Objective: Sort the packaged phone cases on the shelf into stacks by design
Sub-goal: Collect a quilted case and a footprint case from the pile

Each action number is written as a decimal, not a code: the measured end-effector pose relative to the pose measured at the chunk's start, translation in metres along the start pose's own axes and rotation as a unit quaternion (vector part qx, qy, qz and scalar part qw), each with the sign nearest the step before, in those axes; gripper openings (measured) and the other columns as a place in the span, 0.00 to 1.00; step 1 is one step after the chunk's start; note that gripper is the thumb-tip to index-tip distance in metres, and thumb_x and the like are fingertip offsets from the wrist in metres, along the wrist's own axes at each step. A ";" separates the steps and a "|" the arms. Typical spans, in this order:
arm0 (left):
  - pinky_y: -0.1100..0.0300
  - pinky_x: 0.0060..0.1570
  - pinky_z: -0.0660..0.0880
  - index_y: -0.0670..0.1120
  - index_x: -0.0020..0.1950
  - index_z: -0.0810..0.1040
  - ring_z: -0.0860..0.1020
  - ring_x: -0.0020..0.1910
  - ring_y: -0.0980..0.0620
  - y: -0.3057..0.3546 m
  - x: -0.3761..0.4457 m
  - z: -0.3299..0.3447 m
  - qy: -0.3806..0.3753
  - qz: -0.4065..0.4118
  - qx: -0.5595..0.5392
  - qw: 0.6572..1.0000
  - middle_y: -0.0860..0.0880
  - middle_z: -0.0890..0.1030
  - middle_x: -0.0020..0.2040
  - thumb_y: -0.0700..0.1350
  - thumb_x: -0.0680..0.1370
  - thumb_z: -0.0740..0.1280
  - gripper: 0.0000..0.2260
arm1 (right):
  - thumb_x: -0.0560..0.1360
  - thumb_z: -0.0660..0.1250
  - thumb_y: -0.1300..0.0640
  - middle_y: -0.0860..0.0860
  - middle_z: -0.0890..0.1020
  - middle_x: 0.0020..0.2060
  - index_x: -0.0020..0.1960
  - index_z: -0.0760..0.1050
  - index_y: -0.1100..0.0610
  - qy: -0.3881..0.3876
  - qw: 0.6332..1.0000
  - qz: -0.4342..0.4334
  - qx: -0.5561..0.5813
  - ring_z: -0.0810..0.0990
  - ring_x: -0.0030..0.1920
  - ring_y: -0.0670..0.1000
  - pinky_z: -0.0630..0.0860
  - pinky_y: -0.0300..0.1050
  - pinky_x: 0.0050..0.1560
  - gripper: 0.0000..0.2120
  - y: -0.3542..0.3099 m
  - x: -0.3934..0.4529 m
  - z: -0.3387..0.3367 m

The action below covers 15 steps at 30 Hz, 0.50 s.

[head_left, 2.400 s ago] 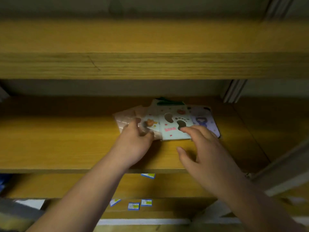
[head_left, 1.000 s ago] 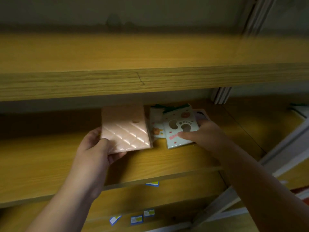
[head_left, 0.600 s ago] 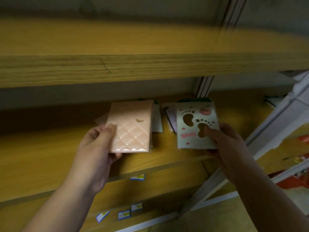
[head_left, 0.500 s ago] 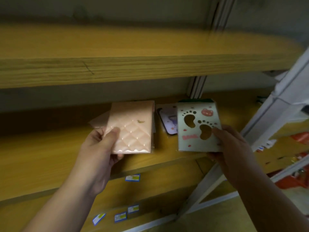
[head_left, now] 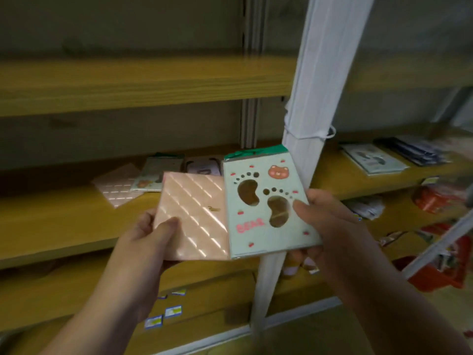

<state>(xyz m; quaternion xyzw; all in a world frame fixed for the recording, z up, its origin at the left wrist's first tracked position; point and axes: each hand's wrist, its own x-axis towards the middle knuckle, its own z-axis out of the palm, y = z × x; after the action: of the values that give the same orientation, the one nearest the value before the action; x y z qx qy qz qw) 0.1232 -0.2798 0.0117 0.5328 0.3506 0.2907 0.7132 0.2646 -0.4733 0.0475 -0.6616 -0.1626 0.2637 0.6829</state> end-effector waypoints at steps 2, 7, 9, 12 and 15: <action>0.62 0.30 0.78 0.47 0.58 0.80 0.84 0.37 0.52 -0.004 -0.026 0.023 -0.007 0.007 0.004 1.000 0.46 0.87 0.46 0.39 0.80 0.64 0.09 | 0.81 0.62 0.56 0.48 0.86 0.34 0.51 0.75 0.50 -0.003 1.000 -0.005 -0.022 0.83 0.29 0.48 0.76 0.44 0.26 0.05 -0.006 -0.011 -0.026; 0.53 0.39 0.75 0.44 0.53 0.80 0.82 0.40 0.46 -0.020 -0.089 0.081 -0.002 0.019 -0.017 1.000 0.41 0.86 0.46 0.37 0.79 0.63 0.07 | 0.81 0.62 0.57 0.50 0.87 0.33 0.50 0.76 0.51 -0.036 0.998 -0.007 -0.053 0.82 0.27 0.50 0.75 0.43 0.22 0.04 -0.016 -0.043 -0.094; 0.56 0.32 0.74 0.45 0.51 0.79 0.81 0.35 0.49 -0.028 -0.106 0.101 -0.009 0.023 -0.009 1.000 0.43 0.85 0.42 0.37 0.79 0.63 0.07 | 0.81 0.62 0.57 0.48 0.86 0.30 0.48 0.75 0.50 -0.012 0.998 0.003 -0.063 0.81 0.25 0.49 0.75 0.42 0.21 0.05 -0.013 -0.050 -0.122; 0.60 0.28 0.73 0.44 0.54 0.79 0.80 0.33 0.52 -0.035 -0.126 0.128 -0.029 0.022 -0.002 0.999 0.44 0.85 0.42 0.38 0.79 0.63 0.07 | 0.80 0.63 0.56 0.53 0.87 0.36 0.54 0.77 0.53 0.002 1.000 0.006 -0.008 0.82 0.29 0.49 0.74 0.43 0.22 0.05 -0.012 -0.062 -0.160; 0.54 0.37 0.75 0.43 0.56 0.79 0.81 0.40 0.46 -0.038 -0.135 0.157 -0.043 0.020 0.007 0.999 0.41 0.85 0.47 0.38 0.79 0.63 0.08 | 0.80 0.63 0.55 0.54 0.87 0.38 0.54 0.77 0.53 0.019 1.000 -0.006 0.007 0.80 0.31 0.49 0.73 0.44 0.25 0.06 -0.013 -0.076 -0.195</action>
<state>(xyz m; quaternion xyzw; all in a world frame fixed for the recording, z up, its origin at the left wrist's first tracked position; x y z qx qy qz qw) 0.1727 -0.4836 0.0303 0.5566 0.3106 0.2791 0.7182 0.3170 -0.6762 0.0564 -0.6608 -0.1522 0.2482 0.6918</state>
